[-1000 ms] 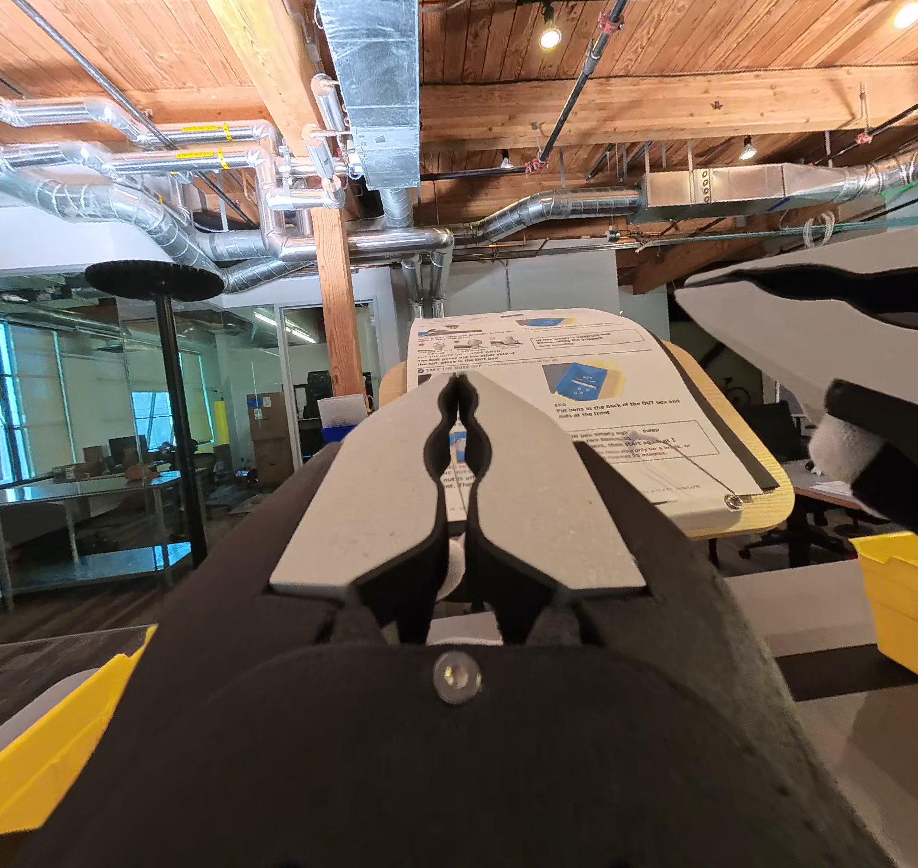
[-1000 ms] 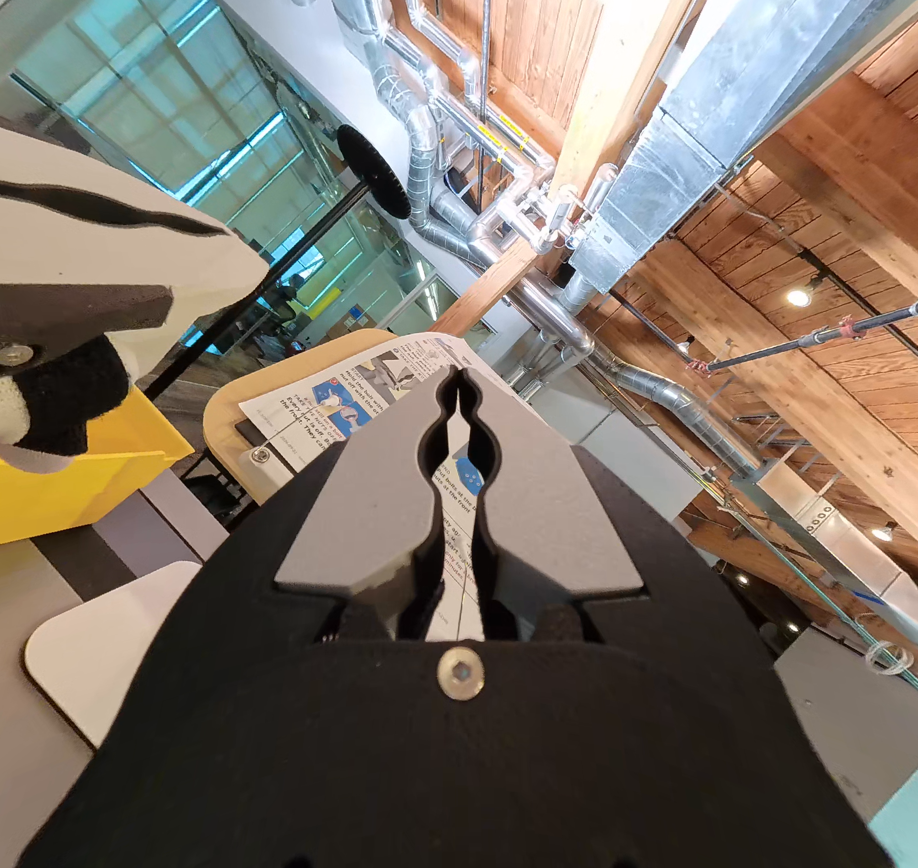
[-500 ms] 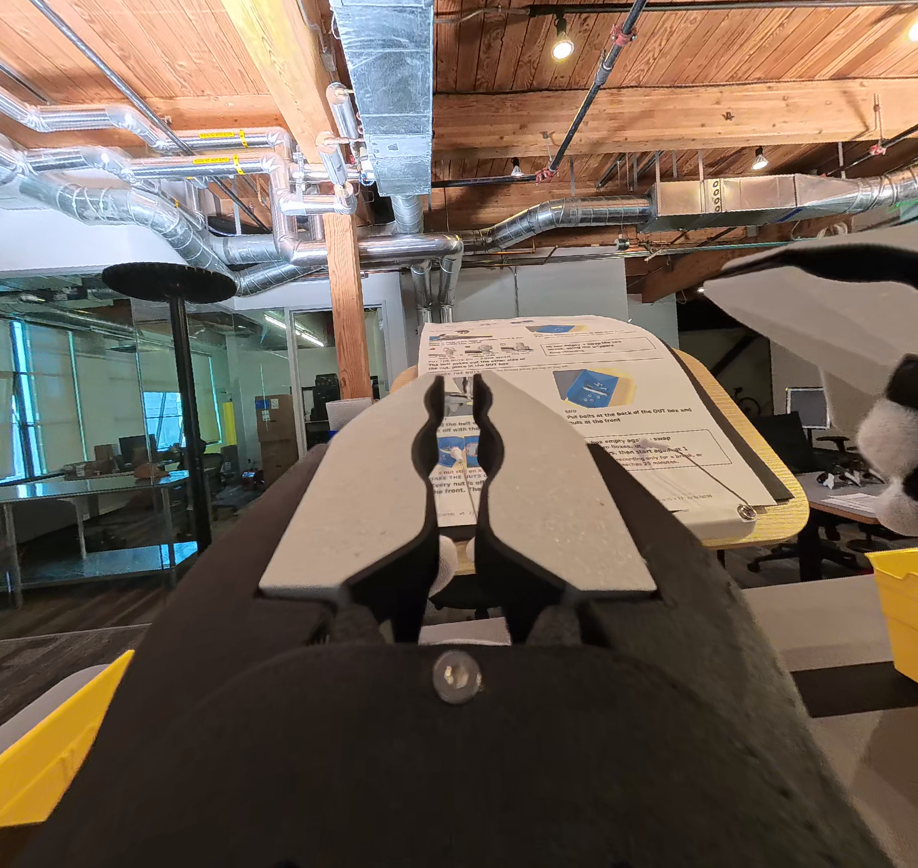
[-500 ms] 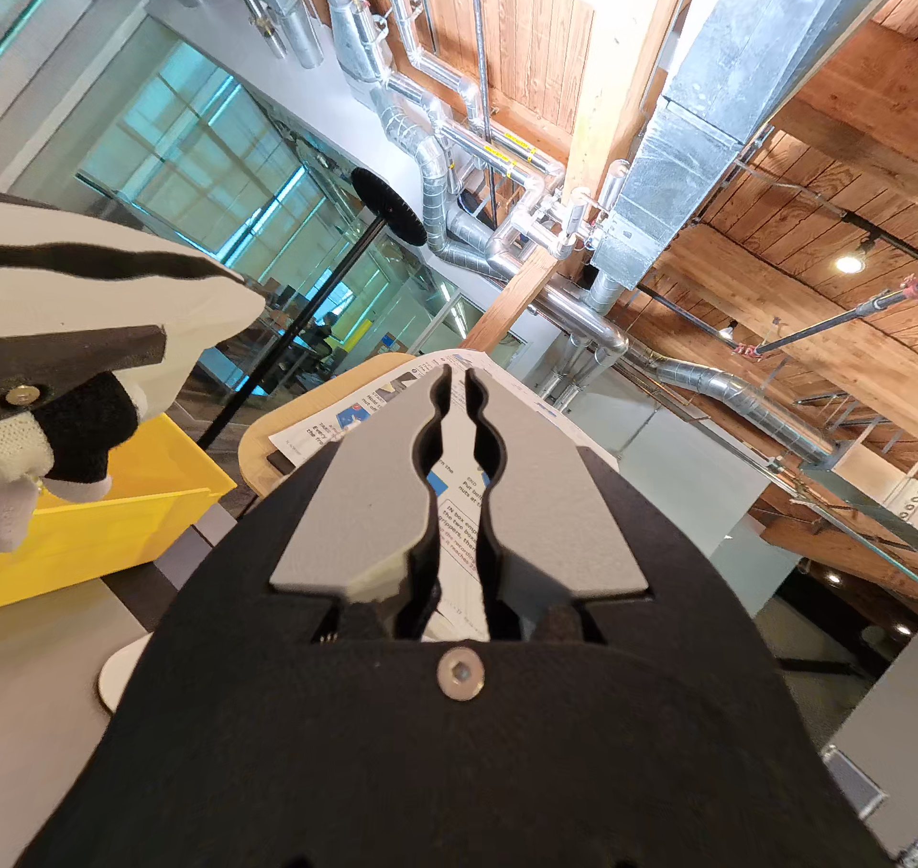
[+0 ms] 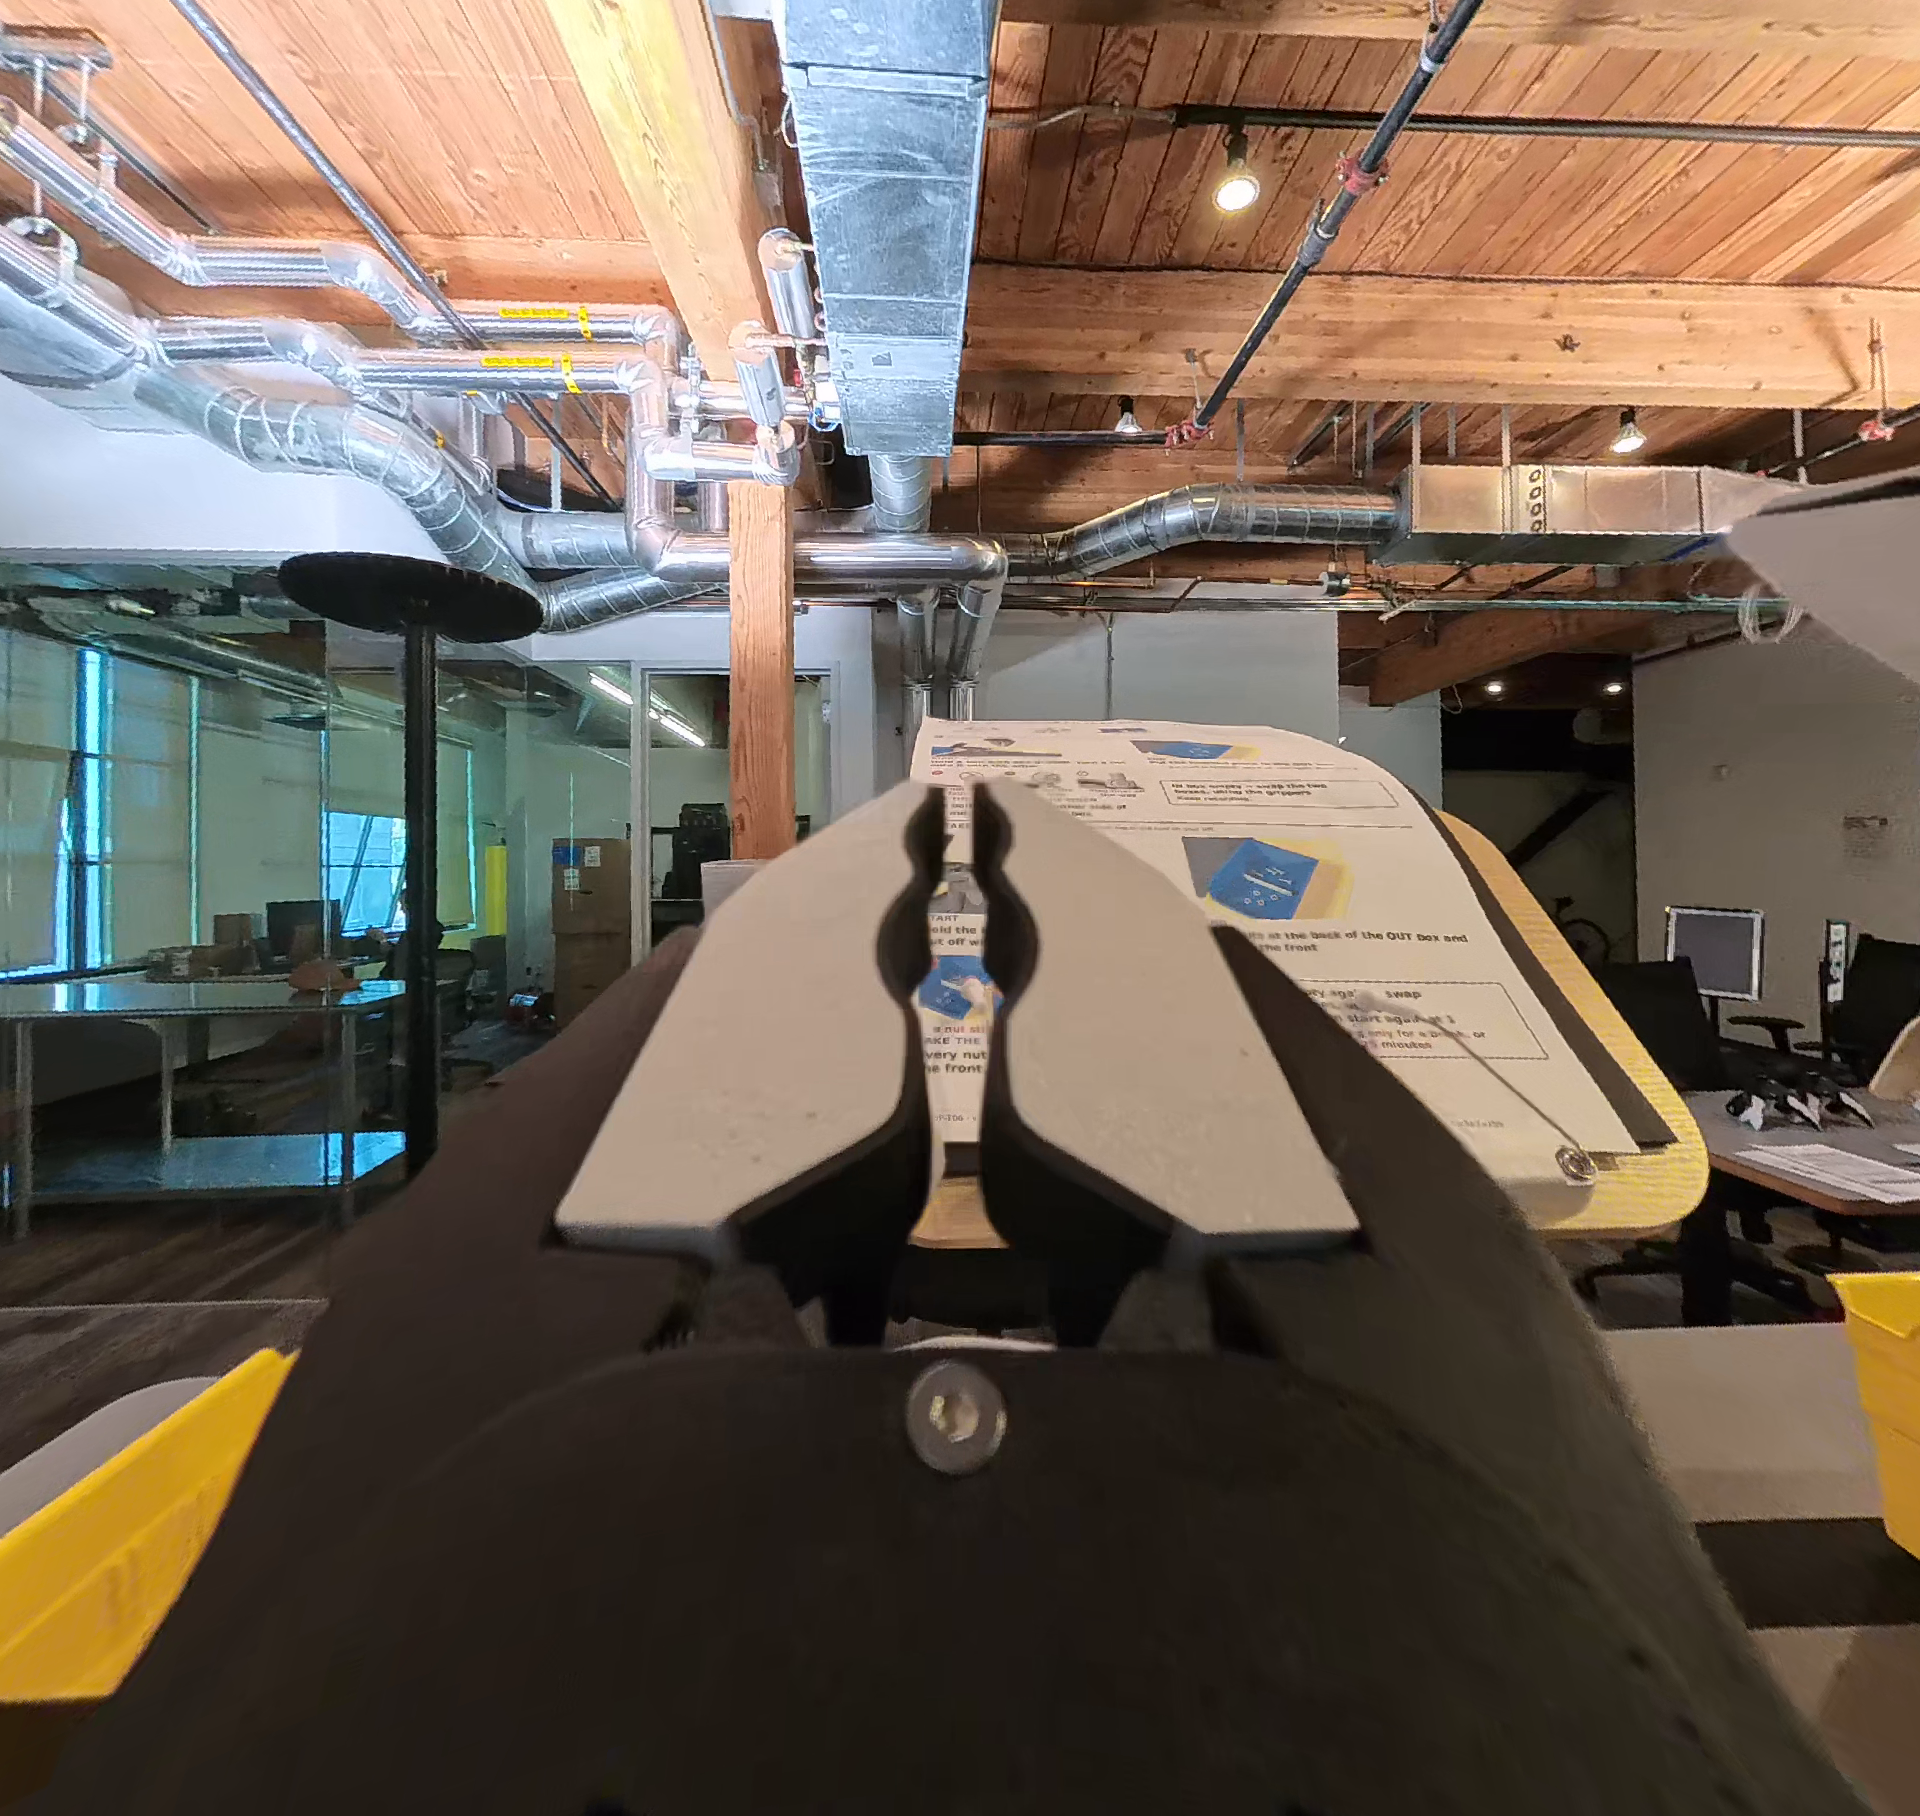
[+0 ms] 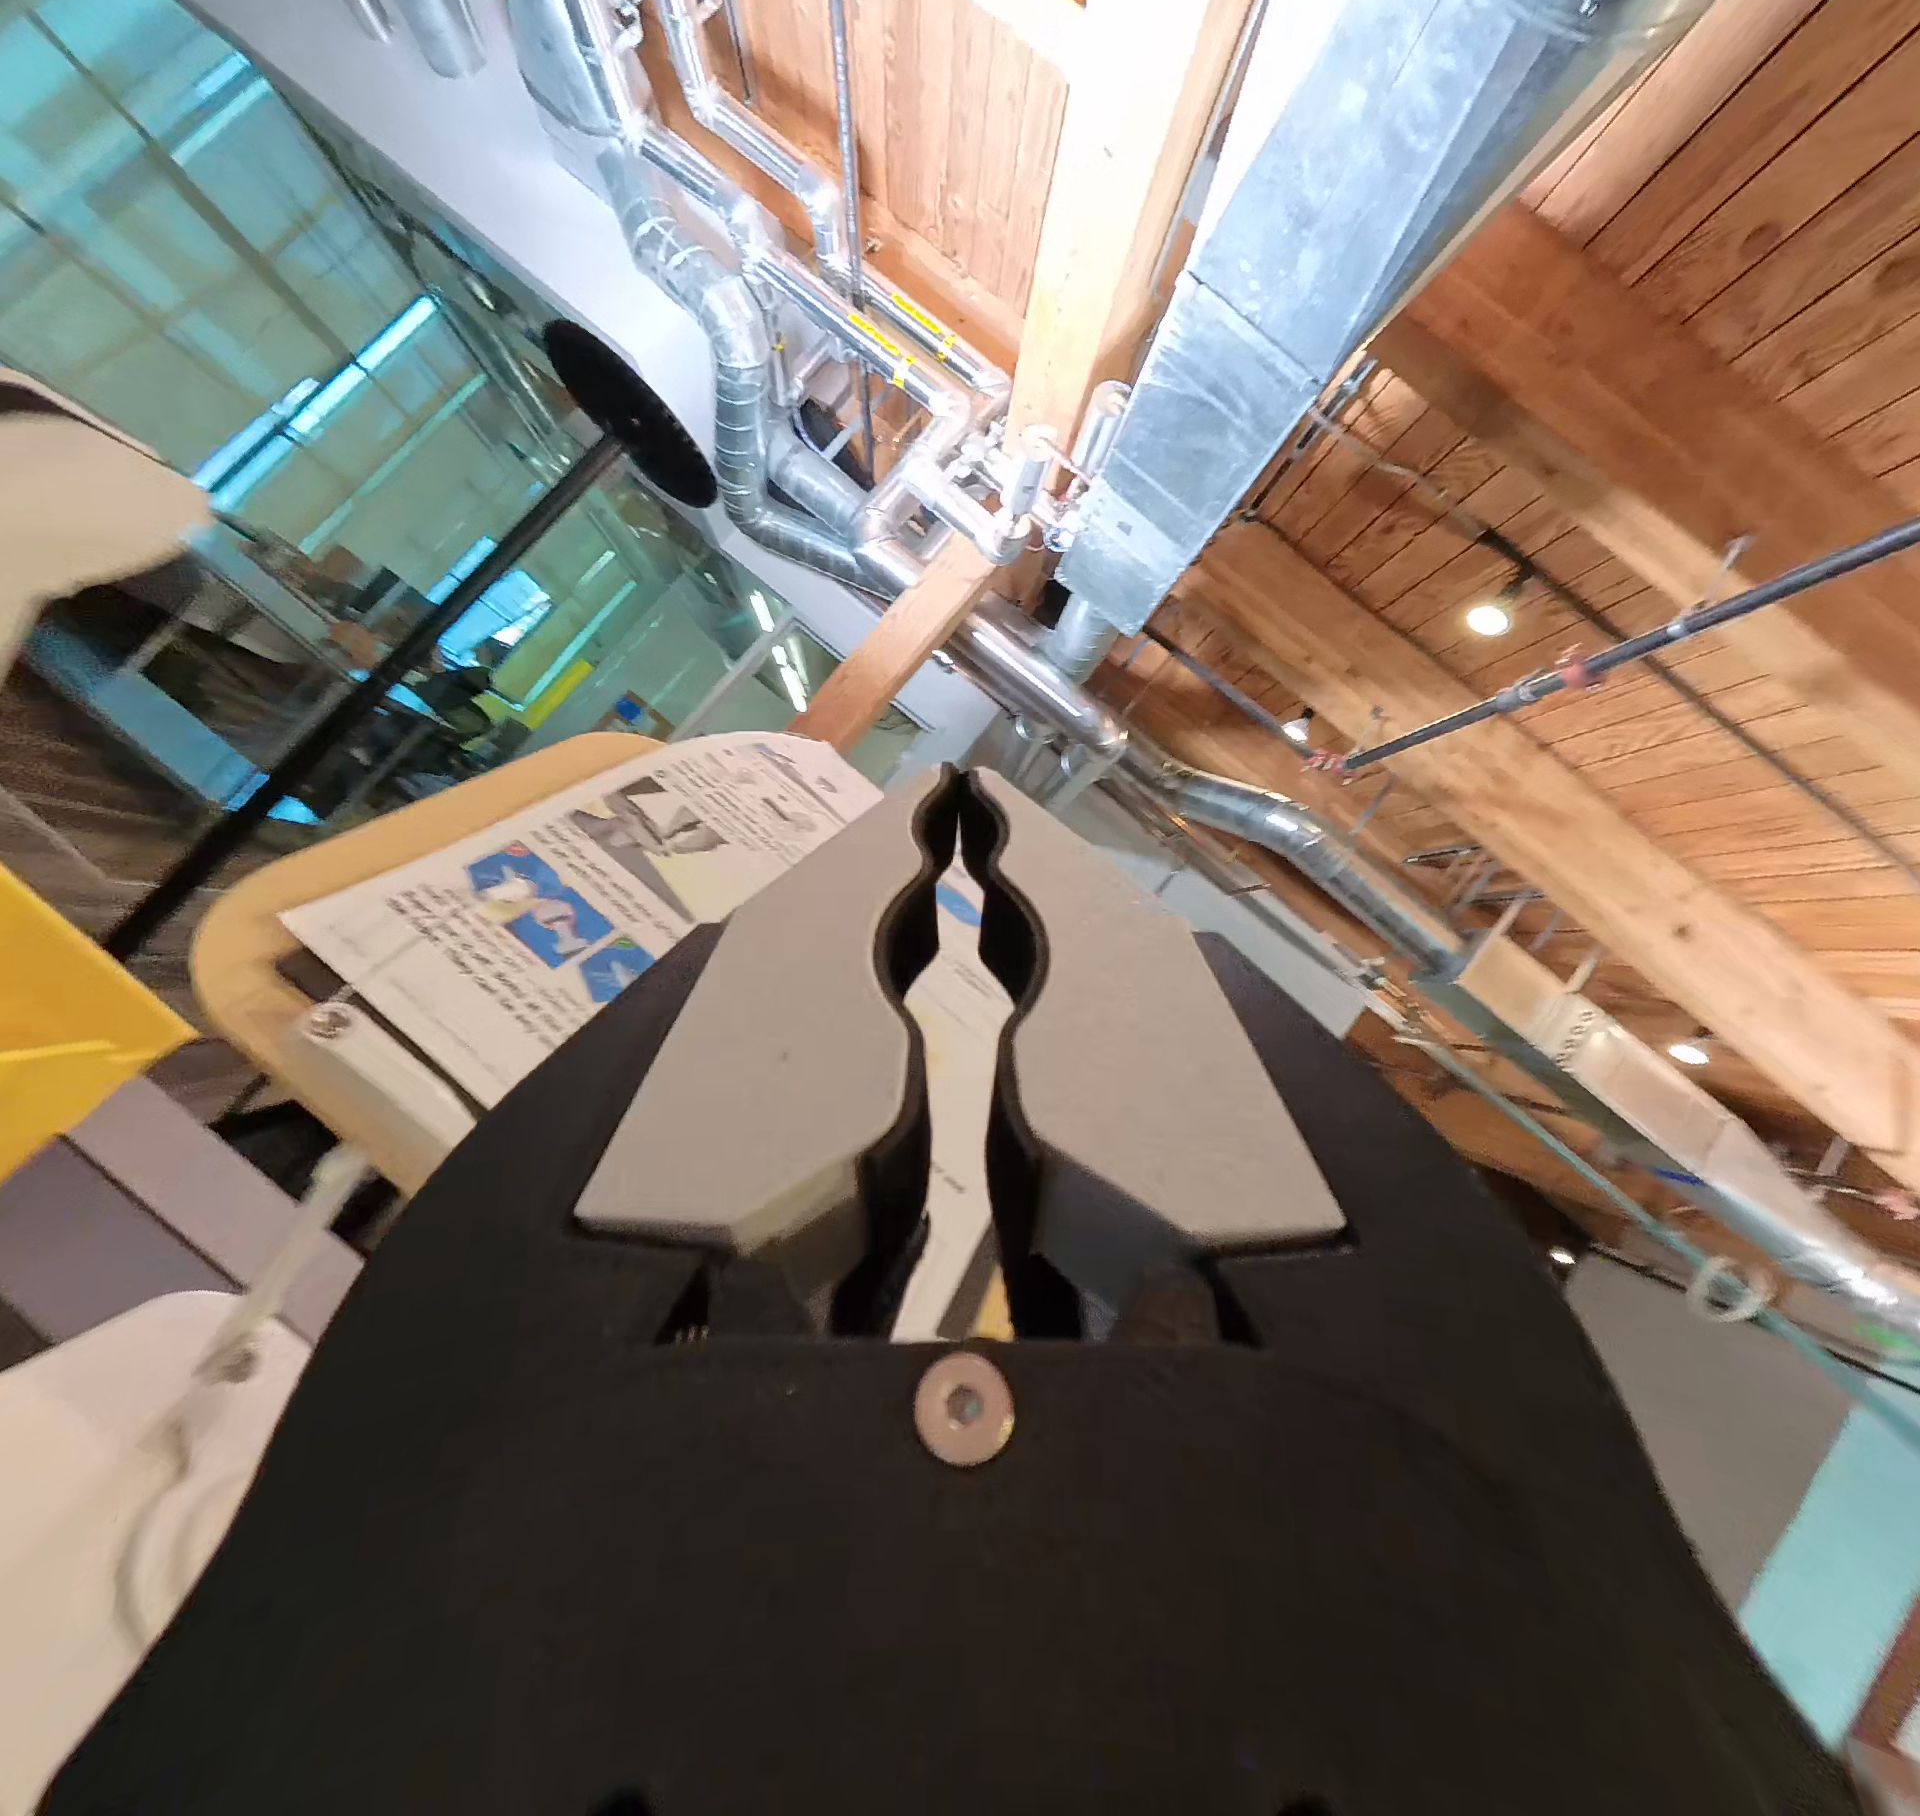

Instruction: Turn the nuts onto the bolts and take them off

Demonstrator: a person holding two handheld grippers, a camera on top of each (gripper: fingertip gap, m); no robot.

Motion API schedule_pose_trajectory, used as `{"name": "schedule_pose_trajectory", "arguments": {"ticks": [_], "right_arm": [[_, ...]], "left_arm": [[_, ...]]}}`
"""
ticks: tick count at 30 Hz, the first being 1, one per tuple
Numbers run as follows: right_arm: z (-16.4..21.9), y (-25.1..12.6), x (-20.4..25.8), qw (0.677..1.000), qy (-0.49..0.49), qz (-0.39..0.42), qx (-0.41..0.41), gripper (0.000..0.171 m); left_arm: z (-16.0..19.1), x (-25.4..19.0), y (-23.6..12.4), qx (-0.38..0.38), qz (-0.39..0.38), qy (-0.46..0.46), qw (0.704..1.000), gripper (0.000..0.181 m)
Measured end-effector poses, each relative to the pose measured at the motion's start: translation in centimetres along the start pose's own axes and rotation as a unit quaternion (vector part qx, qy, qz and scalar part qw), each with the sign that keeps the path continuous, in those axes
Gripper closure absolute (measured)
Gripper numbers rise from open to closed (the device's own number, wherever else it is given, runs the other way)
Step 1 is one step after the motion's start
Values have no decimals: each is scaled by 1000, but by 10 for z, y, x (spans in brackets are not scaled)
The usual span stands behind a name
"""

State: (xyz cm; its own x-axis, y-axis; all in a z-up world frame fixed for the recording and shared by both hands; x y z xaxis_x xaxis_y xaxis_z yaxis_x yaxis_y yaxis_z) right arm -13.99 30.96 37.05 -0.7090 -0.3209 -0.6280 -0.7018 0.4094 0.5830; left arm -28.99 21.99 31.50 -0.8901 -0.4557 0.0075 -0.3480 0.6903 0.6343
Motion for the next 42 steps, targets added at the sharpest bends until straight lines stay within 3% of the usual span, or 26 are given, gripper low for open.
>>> {"name": "schedule_pose_trajectory", "arguments": {"ticks": [4, 6, 8, 12, 22, 27, 31, 39, 40, 41, 42], "right_arm": [[3, -2, -13, 999, -11, 32, -4, 171], [1, -2, -15, 999, -13, 40, -8, 163], [-1, -3, -15, 999, -19, 40, -14, 171], [-3, -3, -14, 999, -20, 38, -16, 171], [-1, 0, -8, 999, -2, 40, -9, 150], [-3, 2, 10, 998, 63, 26, -8, 127], [-5, 2, 32, 995, 101, -7, -7, 136], [-8, 1, 46, 998, 65, -20, -12, 144], [-7, 0, 43, 998, 50, -18, -14, 152], [-7, 0, 39, 999, 31, -19, -16, 171], [-5, 0, 34, 1000, 13, -20, -13, 171]], "left_arm": [[-2, -1, -2, -13, -2, 11, 1000, 181], [-4, 0, -2, -20, -2, 11, 1000, 181], [-5, 1, -2, -24, -2, 14, 1000, 178], [-6, 4, -2, -29, -5, 21, 999, 171], [-8, 8, -1, -31, -11, 20, 999, 162], [-7, 3, -1, -28, -8, 6, 1000, 135], [-2, -6, -2, -18, 5, 8, 1000, 134], [4, -11, -4, -9, 9, 8, 1000, 144], [5, -11, -4, -8, 10, 8, 1000, 148], [5, -10, -4, -6, 11, 7, 1000, 158], [5, -8, -4, -6, 8, 8, 1000, 166]]}}
Point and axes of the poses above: each gripper's, where its closed fingertips meet, y out along the fingers, z out of its underside, x = y × z across the jaws, the point moved 9 cm from there along -y, back along the fingers, and after that the axes turned 5 degrees about -x, right-handed, at the moved point
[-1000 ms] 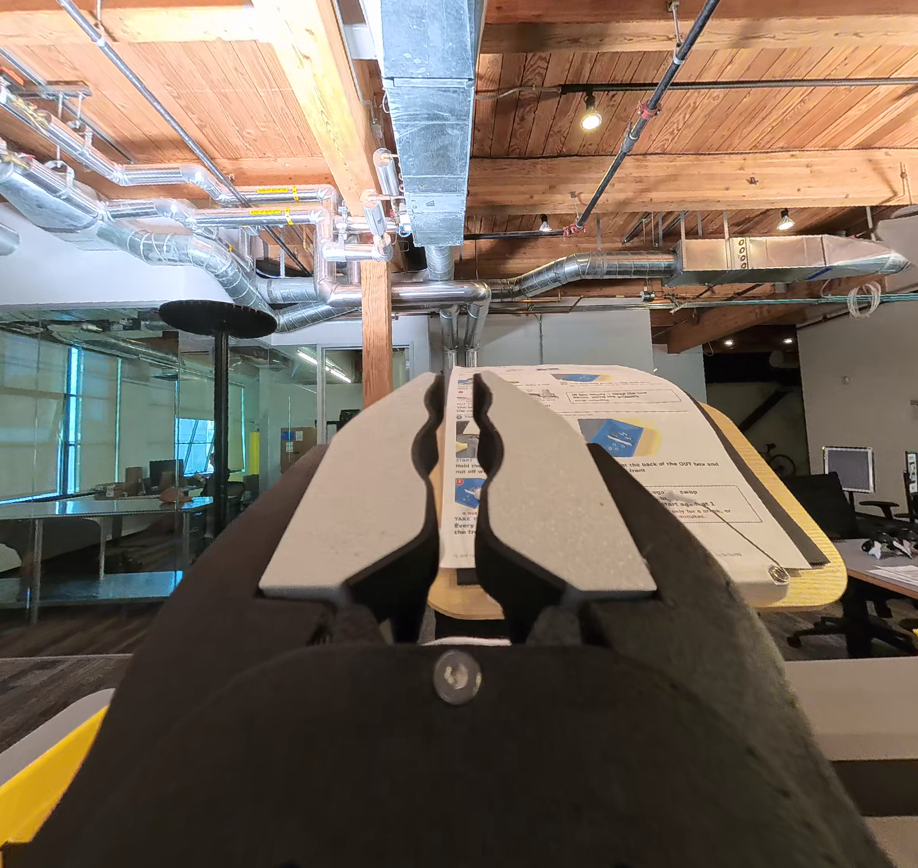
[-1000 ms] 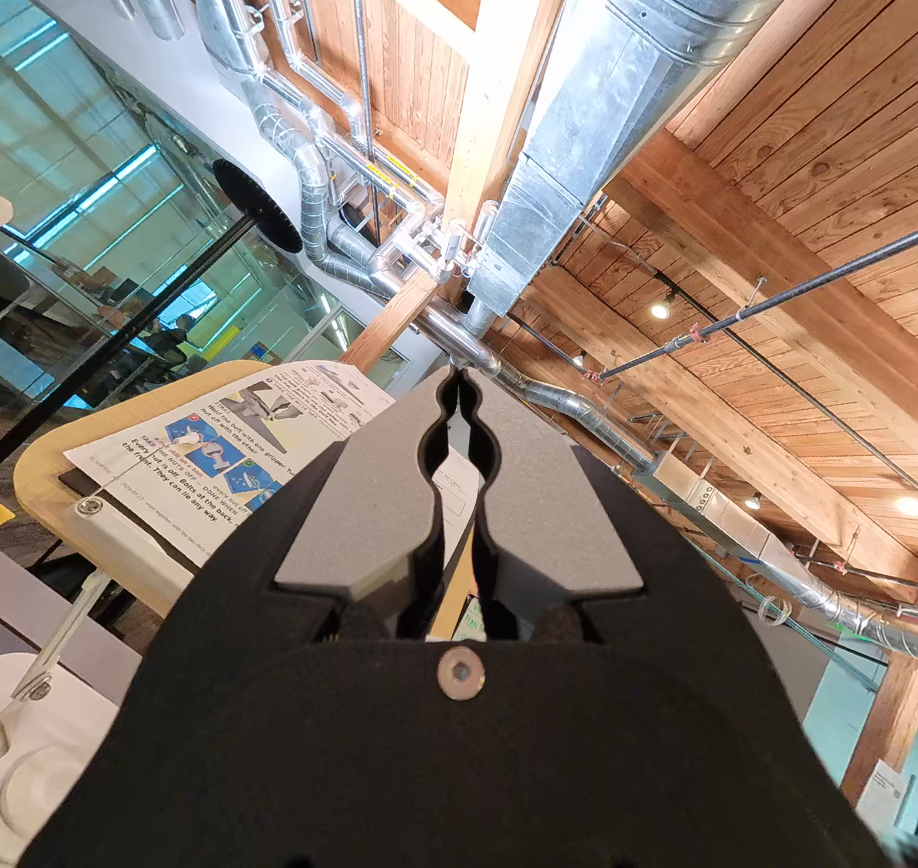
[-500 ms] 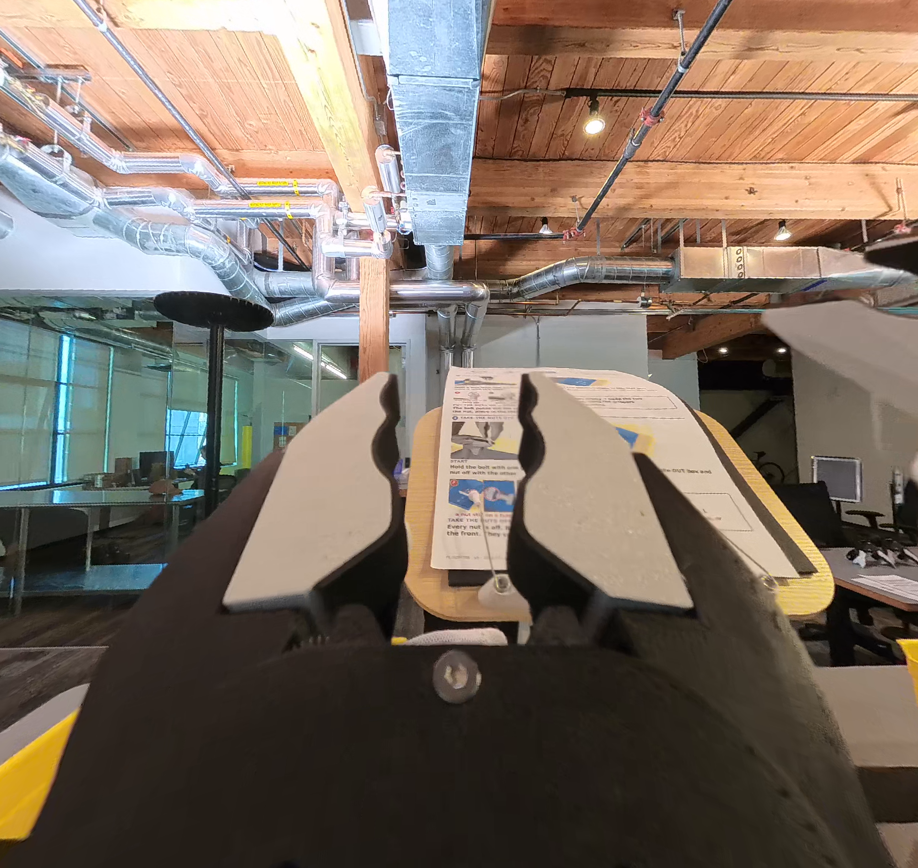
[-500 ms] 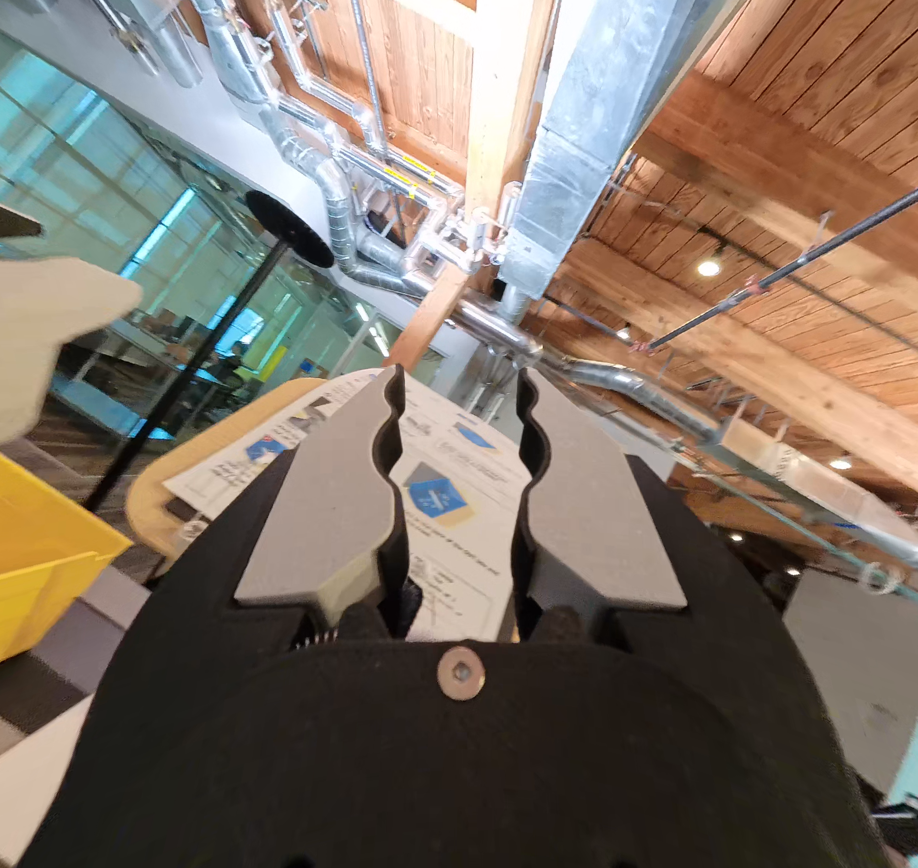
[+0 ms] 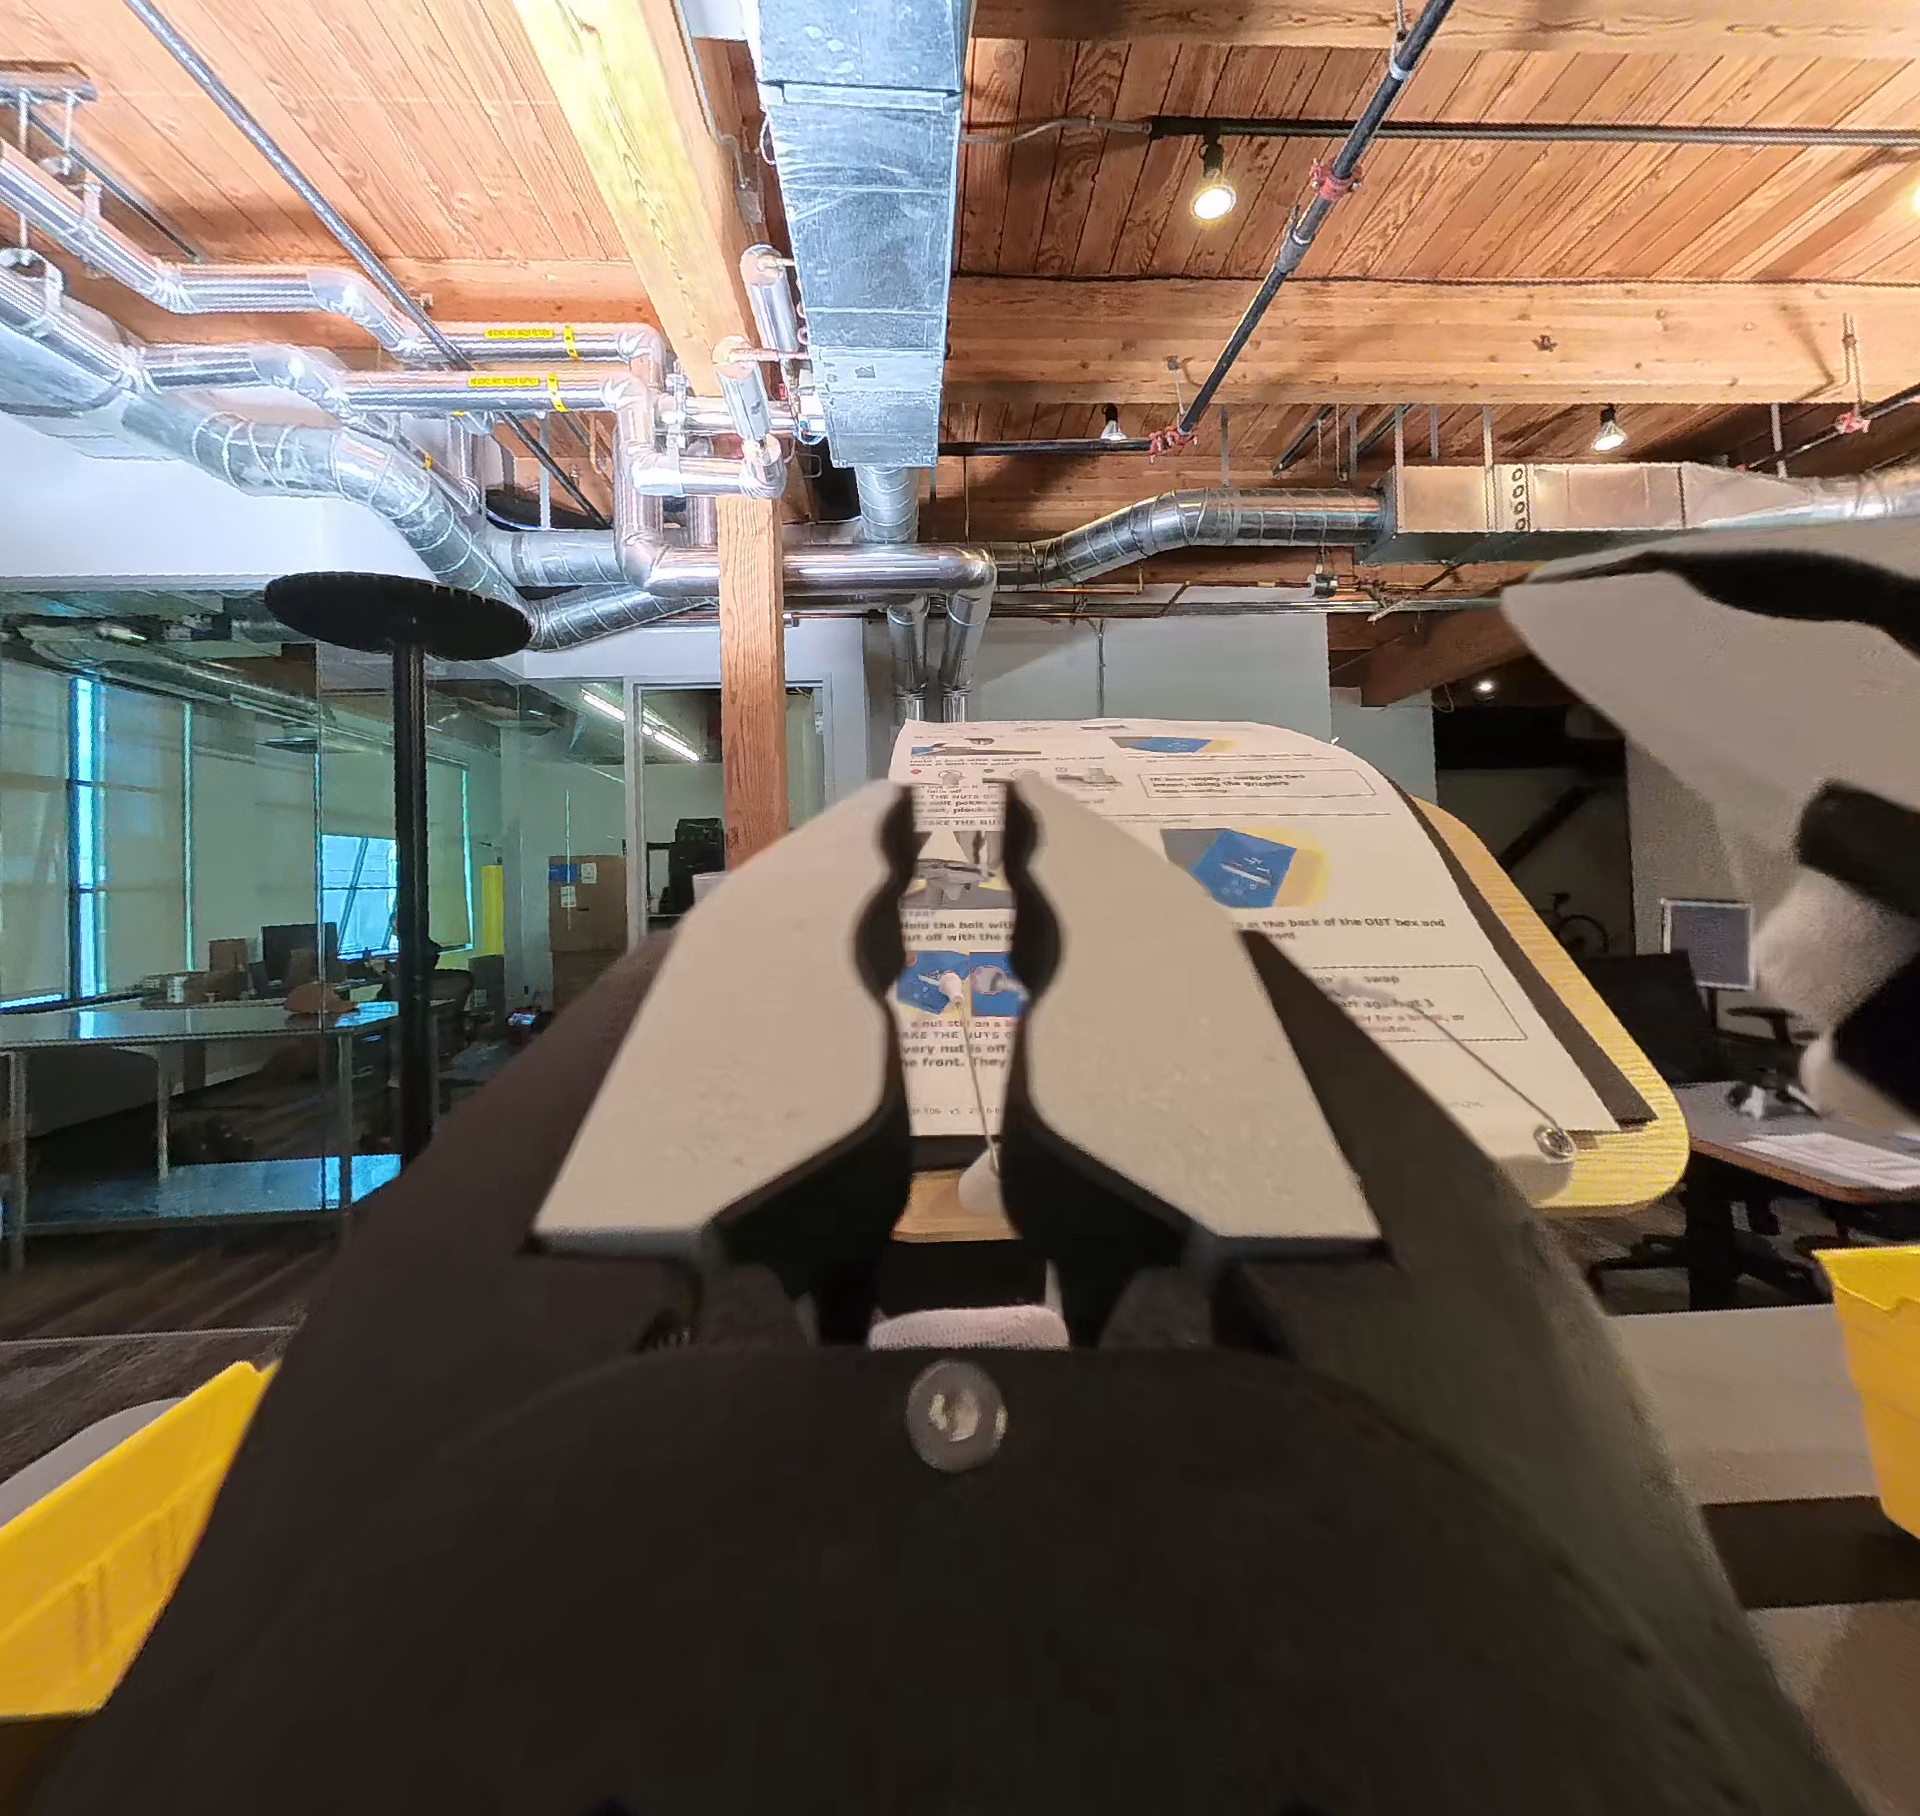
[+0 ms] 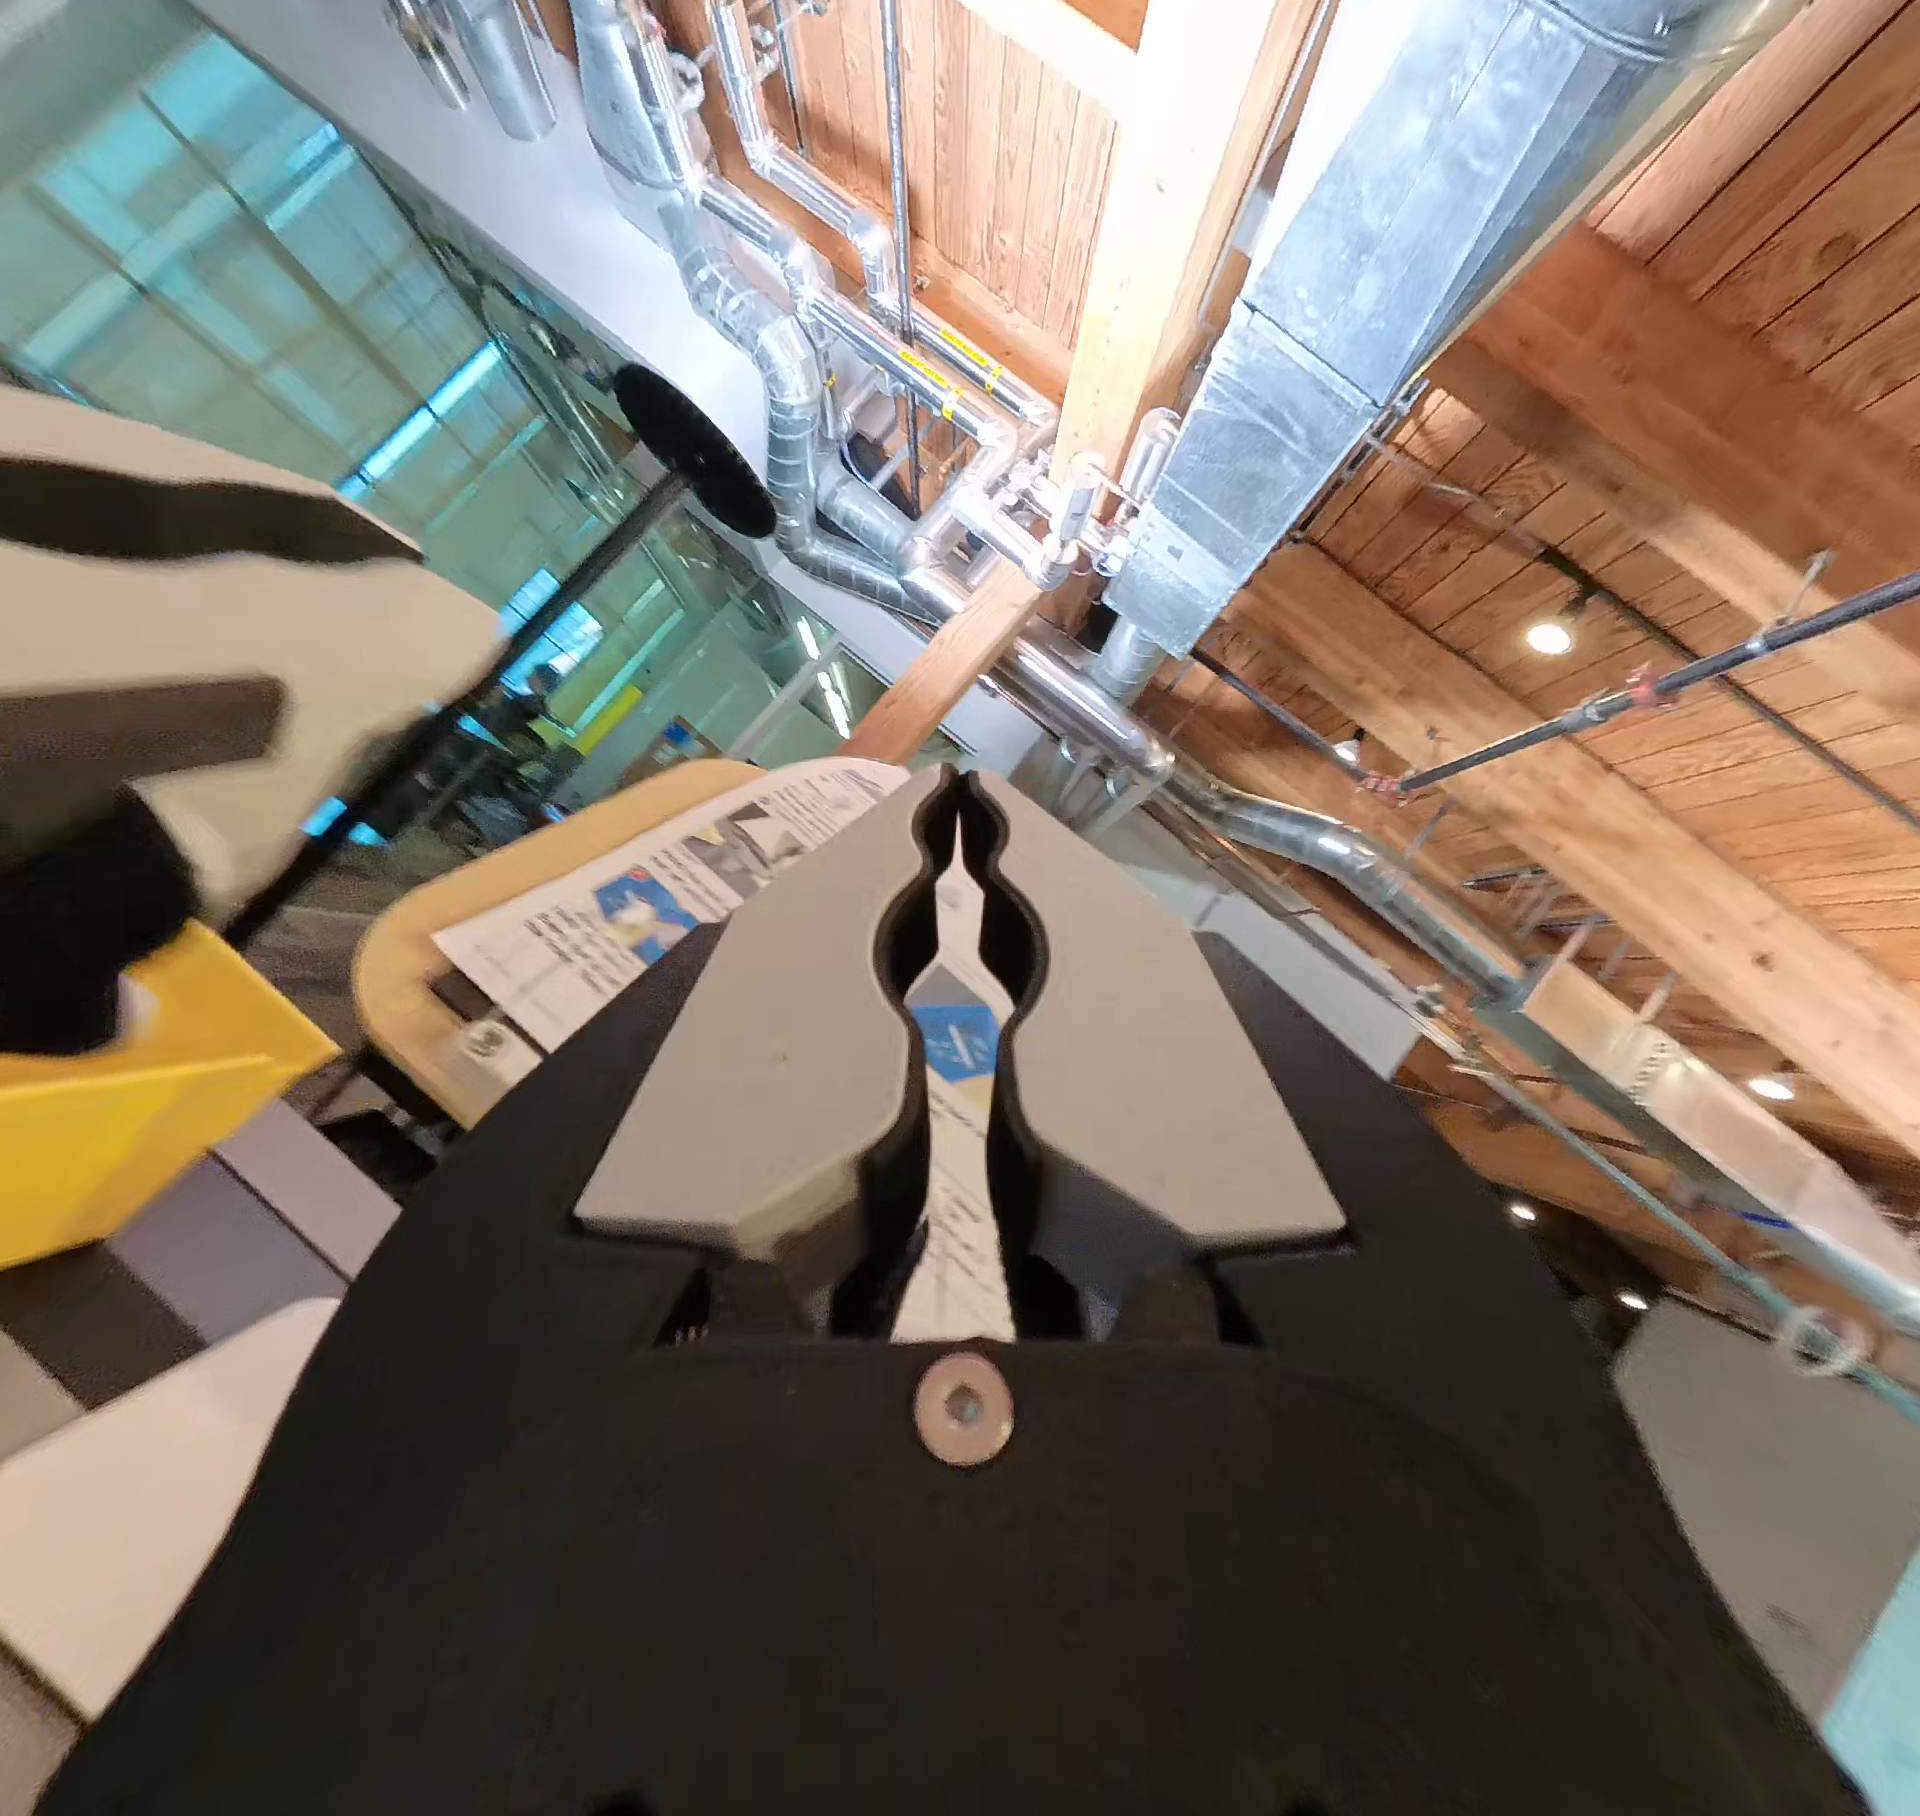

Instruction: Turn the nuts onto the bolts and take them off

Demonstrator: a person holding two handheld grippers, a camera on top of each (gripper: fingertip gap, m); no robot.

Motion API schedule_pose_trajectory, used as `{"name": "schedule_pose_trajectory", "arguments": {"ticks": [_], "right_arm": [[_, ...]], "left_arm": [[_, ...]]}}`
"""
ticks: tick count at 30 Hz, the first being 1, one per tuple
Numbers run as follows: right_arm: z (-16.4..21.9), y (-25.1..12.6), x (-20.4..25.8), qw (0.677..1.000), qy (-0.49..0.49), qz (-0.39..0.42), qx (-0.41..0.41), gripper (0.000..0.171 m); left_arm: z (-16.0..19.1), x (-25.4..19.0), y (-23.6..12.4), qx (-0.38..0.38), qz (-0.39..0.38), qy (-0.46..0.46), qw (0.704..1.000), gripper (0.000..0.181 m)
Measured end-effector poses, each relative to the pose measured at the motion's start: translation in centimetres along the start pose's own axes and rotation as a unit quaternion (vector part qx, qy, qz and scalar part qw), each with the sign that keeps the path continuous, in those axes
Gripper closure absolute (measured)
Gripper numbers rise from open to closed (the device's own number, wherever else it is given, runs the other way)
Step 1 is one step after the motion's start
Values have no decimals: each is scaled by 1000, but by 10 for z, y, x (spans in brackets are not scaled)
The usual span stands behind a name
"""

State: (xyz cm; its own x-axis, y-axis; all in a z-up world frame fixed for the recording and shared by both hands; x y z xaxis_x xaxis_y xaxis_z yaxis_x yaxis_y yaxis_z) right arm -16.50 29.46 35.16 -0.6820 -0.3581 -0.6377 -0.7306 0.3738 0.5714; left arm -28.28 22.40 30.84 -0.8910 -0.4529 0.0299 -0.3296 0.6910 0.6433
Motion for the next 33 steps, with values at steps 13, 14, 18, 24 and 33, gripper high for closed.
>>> {"name": "schedule_pose_trajectory", "arguments": {"ticks": [13, 14, 18, 24, 33], "right_arm": [[30, -9, -70, 996, -42, 83, 12, 171], [33, -10, -73, 995, -38, 91, 10, 171], [35, -12, -80, 994, -33, 106, 10, 158], [37, -11, -75, 996, -26, 85, 10, 171], [40, -15, -84, 995, -9, 96, -1, 147]], "left_arm": [[1, 2, 0, -2, -3, 0, 1000, 156], [1, 1, 0, -3, -1, 2, 1000, 156], [3, -1, 0, -3, -5, 10, 1000, 144], [5, 3, 0, 1, -3, 21, 1000, 178], [-3, 16, 1, -17, -17, 12, 1000, 168]]}}
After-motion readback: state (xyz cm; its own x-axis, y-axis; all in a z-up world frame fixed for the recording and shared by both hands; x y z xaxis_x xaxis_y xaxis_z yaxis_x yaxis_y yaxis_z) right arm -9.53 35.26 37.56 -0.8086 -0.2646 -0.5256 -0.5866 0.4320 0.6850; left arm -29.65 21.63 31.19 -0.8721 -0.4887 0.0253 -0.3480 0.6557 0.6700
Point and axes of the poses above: each gripper's, where its closed fingertips meet, y out along the fingers, z out of its underside, x = y × z across the jaws, the point moved 9 cm from there along -y, back along the fingers, and after that the axes turned 5 degrees about -x, right-handed, at the moved point
